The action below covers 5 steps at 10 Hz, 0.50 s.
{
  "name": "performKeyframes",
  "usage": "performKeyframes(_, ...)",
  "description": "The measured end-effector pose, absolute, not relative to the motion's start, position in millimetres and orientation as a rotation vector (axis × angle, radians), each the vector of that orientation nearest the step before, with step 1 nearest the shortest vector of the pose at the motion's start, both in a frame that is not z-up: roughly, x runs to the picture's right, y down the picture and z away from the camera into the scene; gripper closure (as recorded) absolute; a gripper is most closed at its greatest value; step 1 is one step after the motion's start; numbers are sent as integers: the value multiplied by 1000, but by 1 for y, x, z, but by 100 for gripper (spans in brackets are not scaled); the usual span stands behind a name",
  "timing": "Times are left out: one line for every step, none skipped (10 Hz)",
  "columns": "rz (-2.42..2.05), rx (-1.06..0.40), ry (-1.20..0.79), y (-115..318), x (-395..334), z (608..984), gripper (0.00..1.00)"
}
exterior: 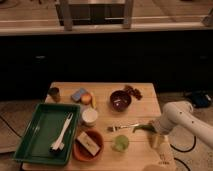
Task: Place pepper in paper cup
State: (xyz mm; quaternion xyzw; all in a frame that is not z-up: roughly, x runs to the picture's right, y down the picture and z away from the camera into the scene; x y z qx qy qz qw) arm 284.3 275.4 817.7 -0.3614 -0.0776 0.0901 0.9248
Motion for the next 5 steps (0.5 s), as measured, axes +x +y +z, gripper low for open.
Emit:
performKeyframes(154, -746, -167, 271, 274, 822, 20)
performKeyframes(131, -751, -173, 268, 263, 824, 20)
performKeyframes(117, -755, -176, 266, 257, 825, 21)
performKeyframes(102, -757, -180, 264, 254, 825, 27)
performKeyframes(95, -758, -182, 264, 253, 825, 35)
